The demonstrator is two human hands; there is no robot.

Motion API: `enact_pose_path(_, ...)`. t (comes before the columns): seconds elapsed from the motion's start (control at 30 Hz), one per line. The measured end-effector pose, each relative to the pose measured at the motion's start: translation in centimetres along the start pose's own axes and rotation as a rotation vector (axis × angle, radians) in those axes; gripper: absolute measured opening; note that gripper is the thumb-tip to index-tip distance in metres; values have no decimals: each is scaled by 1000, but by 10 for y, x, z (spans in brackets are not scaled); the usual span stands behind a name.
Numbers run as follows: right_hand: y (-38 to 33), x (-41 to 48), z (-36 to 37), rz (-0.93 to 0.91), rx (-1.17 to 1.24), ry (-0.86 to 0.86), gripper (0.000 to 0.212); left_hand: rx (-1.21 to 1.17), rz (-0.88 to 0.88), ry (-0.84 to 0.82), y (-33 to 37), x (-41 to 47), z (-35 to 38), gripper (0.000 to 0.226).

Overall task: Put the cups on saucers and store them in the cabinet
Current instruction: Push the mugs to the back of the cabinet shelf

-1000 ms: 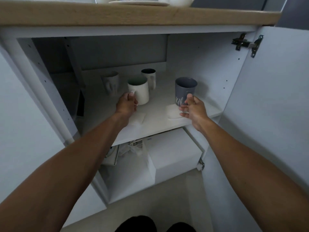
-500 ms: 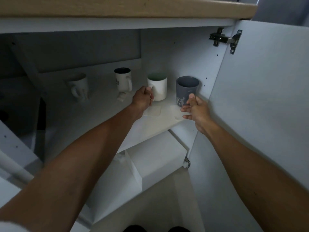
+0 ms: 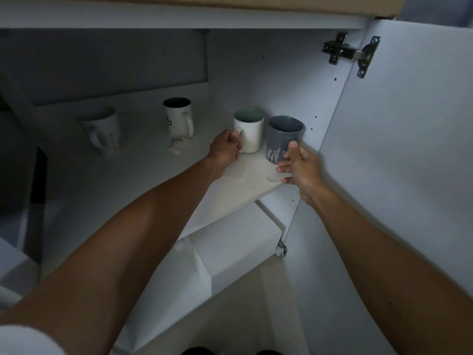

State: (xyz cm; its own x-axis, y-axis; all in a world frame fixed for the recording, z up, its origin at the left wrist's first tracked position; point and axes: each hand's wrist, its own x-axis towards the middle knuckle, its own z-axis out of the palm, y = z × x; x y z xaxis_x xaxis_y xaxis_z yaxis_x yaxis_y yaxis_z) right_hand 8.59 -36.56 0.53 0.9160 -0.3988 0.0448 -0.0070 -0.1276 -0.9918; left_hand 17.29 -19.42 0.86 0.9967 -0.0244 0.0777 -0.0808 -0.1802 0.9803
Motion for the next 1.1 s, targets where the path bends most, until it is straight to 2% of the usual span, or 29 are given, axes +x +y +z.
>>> enact_pose_path(0.3, 11, 7, 0, -67, -66, 95, 39, 80, 18, 31, -9, 17, 7, 34)
enact_pose_path(0.5, 17, 3, 2, -110, -179, 119, 54, 68, -3, 42, -6, 17, 3, 32)
enact_pose_path(0.57, 17, -1, 3, -124, -224, 121, 51, 82, -11, 55, -6, 12, -3, 29)
enact_pose_path(0.63, 17, -7, 5, -164, -268, 128, 52, 157, 5, 79, -8, 5, -13, 25)
enact_pose_path(0.73, 12, -22, 7, -260, -464, 197, 71, 259, 95, 157, -10, -8, -37, 29)
enact_pose_path(0.87, 0, -39, 16, -470, -679, 265, 73, 434, 223, 249, -19, -21, -75, 37)
enact_pose_path(1.0, -14, -43, 40, -624, -759, 179, 71, 725, 232, 350, -23, -42, -112, 55)
enact_pose_path(1.1, -25, -41, 63, -691, -798, 97, 70, 817, 247, 438, -26, -54, -133, 59)
